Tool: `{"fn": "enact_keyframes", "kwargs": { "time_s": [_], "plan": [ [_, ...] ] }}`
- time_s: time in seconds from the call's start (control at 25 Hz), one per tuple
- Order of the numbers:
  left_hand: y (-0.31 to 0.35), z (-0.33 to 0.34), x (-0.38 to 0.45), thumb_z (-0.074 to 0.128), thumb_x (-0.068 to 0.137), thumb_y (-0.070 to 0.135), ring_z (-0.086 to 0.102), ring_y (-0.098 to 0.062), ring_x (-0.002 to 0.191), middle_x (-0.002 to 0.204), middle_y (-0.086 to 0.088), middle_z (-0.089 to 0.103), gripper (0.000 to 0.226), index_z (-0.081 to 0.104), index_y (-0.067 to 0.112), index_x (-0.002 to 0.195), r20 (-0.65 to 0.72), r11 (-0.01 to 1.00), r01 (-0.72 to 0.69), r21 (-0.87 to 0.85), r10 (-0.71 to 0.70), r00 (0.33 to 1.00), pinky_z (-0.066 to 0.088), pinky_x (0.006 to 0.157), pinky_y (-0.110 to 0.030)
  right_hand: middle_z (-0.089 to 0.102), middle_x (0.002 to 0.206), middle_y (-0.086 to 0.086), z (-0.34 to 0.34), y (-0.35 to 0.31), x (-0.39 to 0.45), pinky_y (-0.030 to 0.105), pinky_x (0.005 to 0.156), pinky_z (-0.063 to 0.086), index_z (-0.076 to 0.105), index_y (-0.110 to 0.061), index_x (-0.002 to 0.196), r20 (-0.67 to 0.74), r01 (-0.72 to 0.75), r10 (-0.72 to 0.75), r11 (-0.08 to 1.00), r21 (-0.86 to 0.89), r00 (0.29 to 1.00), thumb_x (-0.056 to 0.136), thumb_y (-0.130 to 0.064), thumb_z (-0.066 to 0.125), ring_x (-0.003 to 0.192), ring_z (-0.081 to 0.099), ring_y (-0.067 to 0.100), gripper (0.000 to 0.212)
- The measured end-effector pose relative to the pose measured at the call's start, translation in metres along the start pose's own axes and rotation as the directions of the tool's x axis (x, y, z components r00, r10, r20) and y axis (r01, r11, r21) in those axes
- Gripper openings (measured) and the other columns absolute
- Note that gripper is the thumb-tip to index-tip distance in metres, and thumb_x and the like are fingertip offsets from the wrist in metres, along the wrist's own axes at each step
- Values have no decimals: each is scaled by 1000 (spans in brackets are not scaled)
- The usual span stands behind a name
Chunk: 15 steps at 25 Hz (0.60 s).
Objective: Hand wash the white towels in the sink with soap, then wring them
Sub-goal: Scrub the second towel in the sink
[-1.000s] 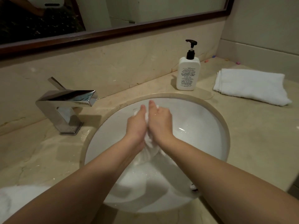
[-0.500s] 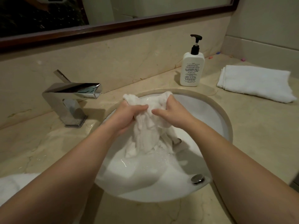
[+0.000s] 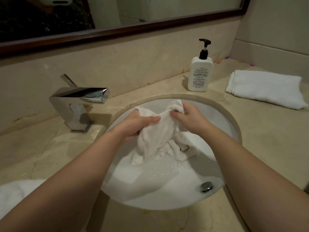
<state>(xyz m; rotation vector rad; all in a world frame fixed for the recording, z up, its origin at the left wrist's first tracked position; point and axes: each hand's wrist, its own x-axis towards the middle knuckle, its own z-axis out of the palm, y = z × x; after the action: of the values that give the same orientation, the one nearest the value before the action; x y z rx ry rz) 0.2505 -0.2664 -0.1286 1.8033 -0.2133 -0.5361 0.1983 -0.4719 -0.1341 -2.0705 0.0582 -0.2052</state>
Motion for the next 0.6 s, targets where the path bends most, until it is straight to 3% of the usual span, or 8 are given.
{"fn": "enact_keyframes", "kwargs": {
  "time_s": [0.04,0.12,0.2,0.24,0.28,0.36,0.44,0.6],
  "plan": [
    [2,-1,-3,81,84,15,75,-26,97,103,-12,77,30,69,6,110,85,992,25,-123,-15,996,60,89,-41,68,96,-1,-1,0,0,29,80,49,66,-13,104,-23,0,2,997,81,1000,97,-13,59,91,63,14,10],
    [2,-5,-6,76,87,5,75,-21,92,98,-7,77,21,69,7,107,4,987,-32,-155,33,999,61,80,-28,69,105,0,0,-1,-2,35,88,51,65,-18,110,-62,-51,68,968,244,996,99,-16,57,98,65,15,14],
    [4,-5,-9,74,93,23,71,-4,75,87,-3,76,16,72,9,100,-192,974,-134,185,170,967,51,63,-9,72,110,1,-2,-1,-1,43,92,56,66,-25,111,-86,-130,178,909,396,980,97,-22,60,104,68,20,15],
    [3,-3,-8,69,96,32,66,2,66,82,-5,76,25,73,7,97,-221,933,-157,324,236,946,46,56,-8,73,109,3,-5,-1,-1,44,91,57,68,-25,111,-90,-151,215,875,460,972,97,-23,62,104,69,23,15],
    [2,0,-8,64,98,38,64,1,61,80,-9,75,35,73,4,95,-239,923,-155,353,249,939,45,54,-12,75,107,5,-7,-4,-2,43,87,58,69,-21,110,-79,-160,231,847,506,970,97,-23,62,103,71,25,14],
    [6,10,-5,60,99,46,66,-10,67,84,-9,74,45,71,3,94,-312,974,-143,175,192,931,48,57,-21,76,99,9,-6,-13,-6,36,76,59,71,-13,105,-32,-161,214,818,553,976,100,-25,60,93,73,25,17],
    [10,21,-4,63,94,54,72,-21,80,89,-10,74,51,69,4,94,-368,982,-159,-100,112,923,55,70,-31,75,88,10,5,-22,-9,34,71,58,71,-8,99,-31,-137,182,830,541,983,100,-30,59,82,73,24,25],
    [7,40,-4,80,73,60,74,-35,95,100,-21,75,65,69,2,101,-244,868,-131,-479,11,970,57,93,-50,73,89,3,28,-29,-1,34,76,57,66,-15,102,-110,-153,257,813,561,960,102,-45,52,85,71,19,33]
  ]
}}
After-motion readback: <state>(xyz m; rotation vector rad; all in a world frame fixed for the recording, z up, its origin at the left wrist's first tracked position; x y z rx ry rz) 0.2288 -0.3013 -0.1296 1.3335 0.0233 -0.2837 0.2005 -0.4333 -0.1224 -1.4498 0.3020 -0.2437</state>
